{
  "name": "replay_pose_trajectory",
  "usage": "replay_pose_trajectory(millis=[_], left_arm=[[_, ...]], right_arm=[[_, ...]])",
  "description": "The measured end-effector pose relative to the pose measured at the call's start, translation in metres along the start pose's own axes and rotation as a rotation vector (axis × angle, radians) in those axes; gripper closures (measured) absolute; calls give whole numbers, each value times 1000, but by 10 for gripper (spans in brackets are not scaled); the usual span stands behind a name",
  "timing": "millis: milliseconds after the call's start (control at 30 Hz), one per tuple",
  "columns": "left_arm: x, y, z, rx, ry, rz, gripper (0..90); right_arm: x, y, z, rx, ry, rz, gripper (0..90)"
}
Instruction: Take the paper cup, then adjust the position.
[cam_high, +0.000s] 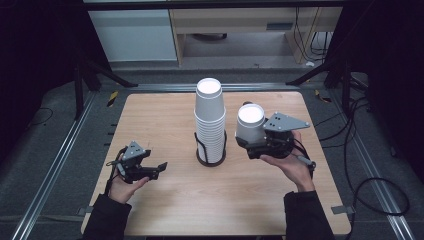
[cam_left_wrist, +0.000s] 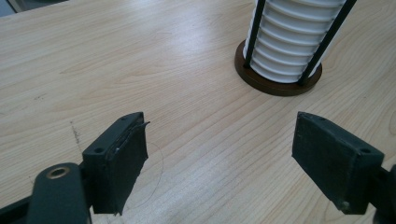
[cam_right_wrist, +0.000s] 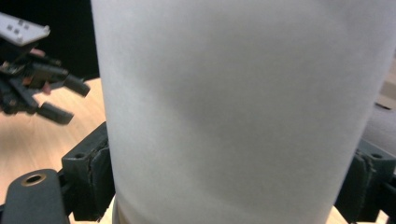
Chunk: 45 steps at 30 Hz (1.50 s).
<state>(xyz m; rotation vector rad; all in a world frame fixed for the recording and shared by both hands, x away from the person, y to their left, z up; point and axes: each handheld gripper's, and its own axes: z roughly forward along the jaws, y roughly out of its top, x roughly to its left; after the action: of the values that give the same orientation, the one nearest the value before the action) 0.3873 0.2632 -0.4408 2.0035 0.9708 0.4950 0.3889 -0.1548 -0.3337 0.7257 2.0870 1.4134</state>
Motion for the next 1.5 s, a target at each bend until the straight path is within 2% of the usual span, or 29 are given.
replay_pose_trajectory(millis=[133, 300, 367, 400, 533, 567, 600, 733, 967, 1200, 1333, 1500], left_arm=[[-1, 0, 1, 3, -7, 1, 175], [-3, 1, 0, 3, -22, 13, 175], [-3, 1, 0, 5, -26, 15, 175], [-3, 1, 0, 7, -28, 19, 175], [-4, 1, 0, 13, -37, 27, 175], [-5, 1, 0, 16, -45, 35, 174], [-6, 2, 0, 18, -45, 40, 173], [-7, 2, 0, 20, -55, 46, 173], [-12, 5, -3, 22, -101, 71, 172], [-18, 8, -3, 31, -139, 96, 176], [-22, 10, -5, 35, -157, 115, 174], [-28, 15, -8, 29, -174, 135, 175]], right_arm=[[4, -6, 3, 33, 34, -20, 120], [11, -11, 8, 69, 100, -46, 120], [12, -12, 9, 75, 110, -53, 119], [14, -15, 10, 86, 140, -68, 119], [16, -19, 12, 104, 172, -88, 119], [18, -22, 13, 122, 201, -99, 119], [19, -23, 15, 133, 210, -108, 119], [21, -28, 18, 168, 228, -122, 119], [28, -35, 27, 222, 282, -147, 119], [35, -38, 34, 251, 302, -172, 118], [44, -40, 43, 279, 338, -204, 118], [51, -42, 53, 311, 366, -218, 118]])
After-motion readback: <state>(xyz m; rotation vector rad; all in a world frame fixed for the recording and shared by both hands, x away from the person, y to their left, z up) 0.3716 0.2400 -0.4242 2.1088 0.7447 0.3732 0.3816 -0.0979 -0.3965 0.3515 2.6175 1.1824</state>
